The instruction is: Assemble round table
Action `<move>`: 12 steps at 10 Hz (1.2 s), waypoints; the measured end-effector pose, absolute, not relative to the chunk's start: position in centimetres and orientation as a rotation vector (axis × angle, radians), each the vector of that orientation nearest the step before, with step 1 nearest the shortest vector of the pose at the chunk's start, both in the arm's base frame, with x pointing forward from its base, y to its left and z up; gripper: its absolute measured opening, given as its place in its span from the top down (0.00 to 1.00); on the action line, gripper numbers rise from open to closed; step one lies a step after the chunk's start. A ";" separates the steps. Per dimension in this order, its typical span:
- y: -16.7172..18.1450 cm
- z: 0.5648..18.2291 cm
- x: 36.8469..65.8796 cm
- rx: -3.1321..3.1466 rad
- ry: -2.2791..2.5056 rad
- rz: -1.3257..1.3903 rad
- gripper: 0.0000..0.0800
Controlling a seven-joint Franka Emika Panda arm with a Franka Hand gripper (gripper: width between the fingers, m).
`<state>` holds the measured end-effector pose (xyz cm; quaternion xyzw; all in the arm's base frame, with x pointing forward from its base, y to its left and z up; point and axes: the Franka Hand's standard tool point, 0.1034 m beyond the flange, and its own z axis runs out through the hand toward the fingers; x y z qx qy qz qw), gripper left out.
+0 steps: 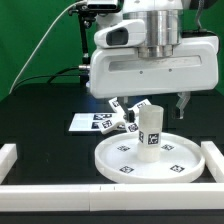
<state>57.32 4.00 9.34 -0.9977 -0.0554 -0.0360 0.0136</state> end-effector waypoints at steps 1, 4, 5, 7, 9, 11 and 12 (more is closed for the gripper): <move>4.0 9.2 57.1 -3.107 -0.172 -0.106 0.19; 4.1 9.2 54.9 -3.103 -0.168 -0.065 0.19; 4.1 9.1 55.0 -3.104 -0.168 -0.064 0.19; 4.1 9.0 55.0 -3.104 -0.168 -0.062 0.19; 4.0 8.2 53.5 -3.106 -0.161 -0.052 0.19; 3.7 6.8 51.9 -3.114 -0.159 -0.034 0.19; 3.7 6.9 52.1 -3.114 -0.157 -0.035 0.19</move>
Offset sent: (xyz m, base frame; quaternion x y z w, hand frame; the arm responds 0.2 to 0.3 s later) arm -0.0308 0.0019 0.0076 0.0066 -0.0112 0.0146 0.9998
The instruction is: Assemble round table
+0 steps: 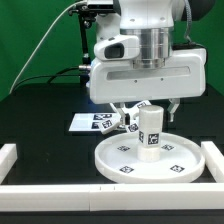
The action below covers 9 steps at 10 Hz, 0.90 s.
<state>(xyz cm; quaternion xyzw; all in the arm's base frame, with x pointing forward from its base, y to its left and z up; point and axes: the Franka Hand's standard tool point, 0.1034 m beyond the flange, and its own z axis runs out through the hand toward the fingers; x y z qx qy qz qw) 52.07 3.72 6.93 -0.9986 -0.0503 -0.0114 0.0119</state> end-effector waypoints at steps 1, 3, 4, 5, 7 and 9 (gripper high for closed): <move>3.7 6.9 52.1 -3.115 -0.118 -0.035 0.35; 3.8 6.9 52.0 -3.114 0.017 -0.032 0.54; 3.8 6.9 52.0 -3.105 0.156 -0.030 0.77; 3.8 6.8 52.0 -3.097 0.240 -0.028 0.77; 4.0 6.8 52.0 -3.062 0.465 -0.023 0.99; 4.0 6.8 52.0 -3.049 0.520 -0.021 1.00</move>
Offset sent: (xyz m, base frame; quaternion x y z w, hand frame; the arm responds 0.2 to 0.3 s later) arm 0.0000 0.0000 0.0000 0.0000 0.0000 0.1938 0.9810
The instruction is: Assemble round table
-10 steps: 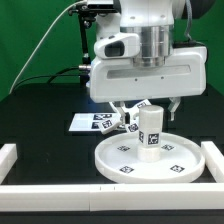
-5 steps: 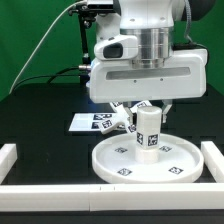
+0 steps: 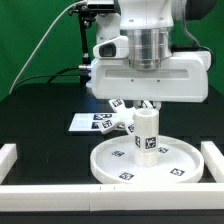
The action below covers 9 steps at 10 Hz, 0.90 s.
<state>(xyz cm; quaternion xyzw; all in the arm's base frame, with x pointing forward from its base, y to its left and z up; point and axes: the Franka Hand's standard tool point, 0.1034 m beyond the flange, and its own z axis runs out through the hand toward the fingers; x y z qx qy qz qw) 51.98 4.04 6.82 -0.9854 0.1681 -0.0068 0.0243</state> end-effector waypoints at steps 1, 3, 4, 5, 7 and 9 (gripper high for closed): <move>3.9 7.1 52.1 -3.050 0.474 -0.007 1.00; 3.8 8.5 53.2 -3.088 0.165 -0.015 1.00; 3.8 9.3 53.7 -3.109 -0.096 -0.043 0.90; 3.8 9.5 53.7 -3.112 -0.310 -0.052 0.67; 3.8 9.3 53.4 -3.111 -0.308 -0.035 0.50; 3.5 9.0 53.2 -3.112 -0.361 -0.033 0.22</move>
Offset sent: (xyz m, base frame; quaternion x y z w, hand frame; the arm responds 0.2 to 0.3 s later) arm 0.0173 -0.0009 0.0388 -0.0326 0.0098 -0.3658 0.9301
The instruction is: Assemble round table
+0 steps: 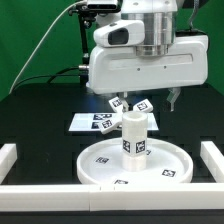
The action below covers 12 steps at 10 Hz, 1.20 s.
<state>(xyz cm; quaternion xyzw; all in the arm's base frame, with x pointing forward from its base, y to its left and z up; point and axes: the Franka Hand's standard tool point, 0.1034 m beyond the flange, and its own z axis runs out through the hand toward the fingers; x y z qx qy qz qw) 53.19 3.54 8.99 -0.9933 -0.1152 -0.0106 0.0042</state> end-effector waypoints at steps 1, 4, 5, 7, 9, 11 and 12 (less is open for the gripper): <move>3.3 9.1 53.3 -3.111 -0.378 -0.032 0.22; 1.9 9.5 54.1 -3.106 -0.447 -0.073 0.19; 0.9 9.2 54.0 -3.110 -0.456 -0.094 0.19; 0.9 9.2 53.9 -3.112 -0.450 -0.091 0.19; 0.8 9.2 54.1 -3.112 -0.451 -0.089 0.19; 0.7 9.2 55.7 -3.117 -0.440 -0.107 0.19; 0.6 8.9 56.3 -3.120 -0.442 -0.116 0.19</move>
Offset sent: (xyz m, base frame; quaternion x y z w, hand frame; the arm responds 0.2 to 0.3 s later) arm 0.0040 -0.0183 -0.0046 0.0514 -0.0116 0.0373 0.9979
